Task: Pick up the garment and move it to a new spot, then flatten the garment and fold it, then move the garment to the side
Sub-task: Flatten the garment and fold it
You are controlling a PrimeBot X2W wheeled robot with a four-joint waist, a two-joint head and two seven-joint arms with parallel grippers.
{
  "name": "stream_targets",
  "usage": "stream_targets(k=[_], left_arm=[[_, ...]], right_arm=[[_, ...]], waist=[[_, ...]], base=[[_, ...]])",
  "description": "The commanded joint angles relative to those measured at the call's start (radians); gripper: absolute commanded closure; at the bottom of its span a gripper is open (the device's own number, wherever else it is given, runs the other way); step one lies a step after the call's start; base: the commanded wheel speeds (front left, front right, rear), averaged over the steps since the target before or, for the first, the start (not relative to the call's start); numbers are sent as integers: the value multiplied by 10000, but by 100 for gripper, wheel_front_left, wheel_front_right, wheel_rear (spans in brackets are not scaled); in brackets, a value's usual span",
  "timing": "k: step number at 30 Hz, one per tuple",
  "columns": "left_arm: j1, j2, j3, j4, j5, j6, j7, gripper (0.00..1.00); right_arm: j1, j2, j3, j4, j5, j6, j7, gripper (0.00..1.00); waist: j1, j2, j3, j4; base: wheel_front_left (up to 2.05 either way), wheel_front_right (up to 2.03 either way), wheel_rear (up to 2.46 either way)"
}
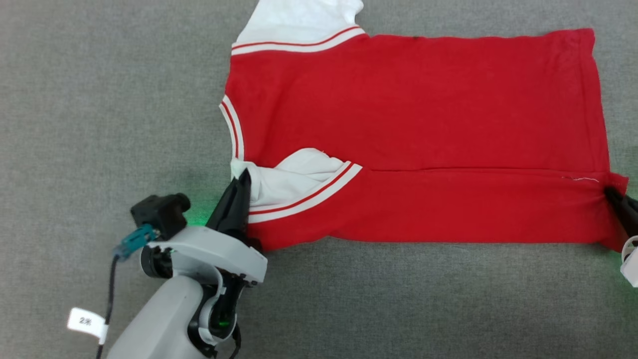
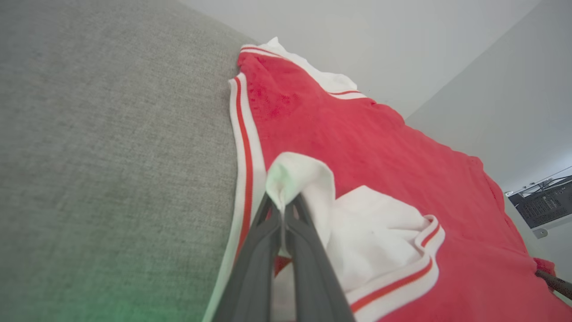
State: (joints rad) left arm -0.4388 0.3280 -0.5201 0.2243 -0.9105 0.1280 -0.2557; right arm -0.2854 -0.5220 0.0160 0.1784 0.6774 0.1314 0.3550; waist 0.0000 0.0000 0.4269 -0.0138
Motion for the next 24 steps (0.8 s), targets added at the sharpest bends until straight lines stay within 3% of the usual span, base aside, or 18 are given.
stream_targets(k=[1, 7, 8, 9, 10, 11, 12, 19, 24], left_arm=[[-141, -1, -65, 157, 191, -19, -30, 100], [-285, -15, -376, 1017, 418, -47, 157, 100], [-303, -22, -381, 1090, 406, -73, 152, 90], [-323, -19, -373, 1128, 424, -88, 136, 73], [-329, -3, -355, 1149, 460, -97, 113, 51], [-319, 11, -346, 1157, 475, -107, 95, 0], [-291, 34, -348, 1172, 517, -113, 77, 0], [9, 280, -285, 1012, 675, -3, 16, 0], [205, 882, -297, 418, 821, 249, 446, 0]], right_arm=[[-102, -3, 122, 138, 40, -14, -43, 100], [-271, -92, 622, 582, 211, -14, -350, 100], [-310, -116, 703, 611, 212, -14, -414, 100], [-350, -148, 774, 620, 219, -14, -509, 92], [-378, -173, 827, 627, 225, -14, -617, 64], [-410, -197, 858, 646, 227, -14, -718, 35], [-422, -220, 903, 671, 218, -11, -804, 0], [-233, -297, 1244, 647, 123, -11, -1409, 0], [6, -228, 1189, 420, -33, -12, -1829, 0]], waist=[[0, 0, 144, 13], [0, 0, 141, 3], [0, 0, 91, 2], [0, 0, 28, 3], [0, 0, -48, 2], [0, 0, -128, -1], [0, 0, -227, -6], [0, 0, -1231, -31], [0, 0, -2011, -32]], base=[[0, 0, 0], [0, 0, 0], [0, 0, 0], [0, 0, 0], [0, 0, 0], [0, 0, 0], [0, 0, 0], [0, 0, 0], [0, 0, 0]])
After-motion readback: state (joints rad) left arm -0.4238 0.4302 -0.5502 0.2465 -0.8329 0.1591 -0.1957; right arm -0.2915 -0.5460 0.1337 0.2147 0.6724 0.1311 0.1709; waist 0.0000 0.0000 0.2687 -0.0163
